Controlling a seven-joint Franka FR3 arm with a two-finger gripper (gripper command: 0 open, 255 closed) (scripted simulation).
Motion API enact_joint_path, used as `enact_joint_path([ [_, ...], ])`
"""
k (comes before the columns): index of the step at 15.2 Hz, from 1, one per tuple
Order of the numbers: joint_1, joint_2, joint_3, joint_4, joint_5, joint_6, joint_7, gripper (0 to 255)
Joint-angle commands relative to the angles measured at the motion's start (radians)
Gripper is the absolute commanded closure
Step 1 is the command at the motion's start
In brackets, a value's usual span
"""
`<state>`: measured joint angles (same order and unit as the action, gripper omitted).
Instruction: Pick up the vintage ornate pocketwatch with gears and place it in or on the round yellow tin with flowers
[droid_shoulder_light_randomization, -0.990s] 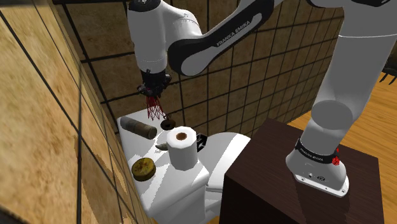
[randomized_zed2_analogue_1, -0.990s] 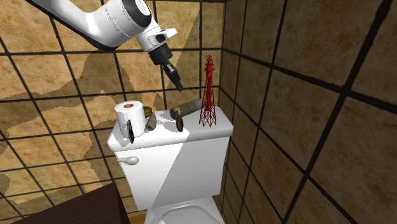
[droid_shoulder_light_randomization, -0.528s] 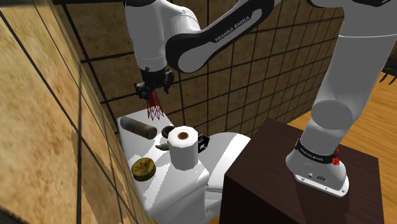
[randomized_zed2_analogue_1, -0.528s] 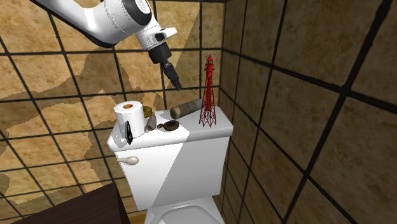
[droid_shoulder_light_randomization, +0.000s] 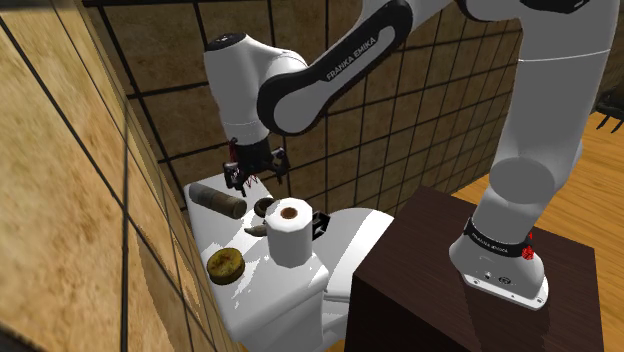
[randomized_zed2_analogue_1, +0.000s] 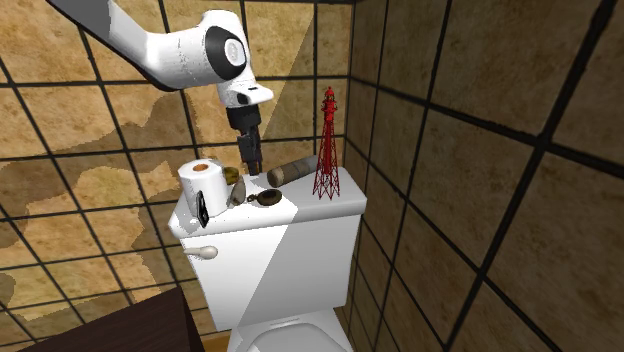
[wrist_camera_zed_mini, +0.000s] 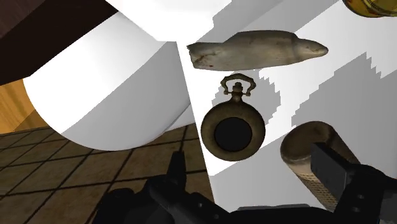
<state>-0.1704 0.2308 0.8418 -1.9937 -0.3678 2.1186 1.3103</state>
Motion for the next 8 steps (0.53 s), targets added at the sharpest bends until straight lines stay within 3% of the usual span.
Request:
enact_joint_path([
  [1,0.005,0.024,0.004,-0.006,0.043,-0.001,0.043,0],
  [8,0.024,0.082,-0.026,-0.041,-0.020,0.071,0.084,0],
])
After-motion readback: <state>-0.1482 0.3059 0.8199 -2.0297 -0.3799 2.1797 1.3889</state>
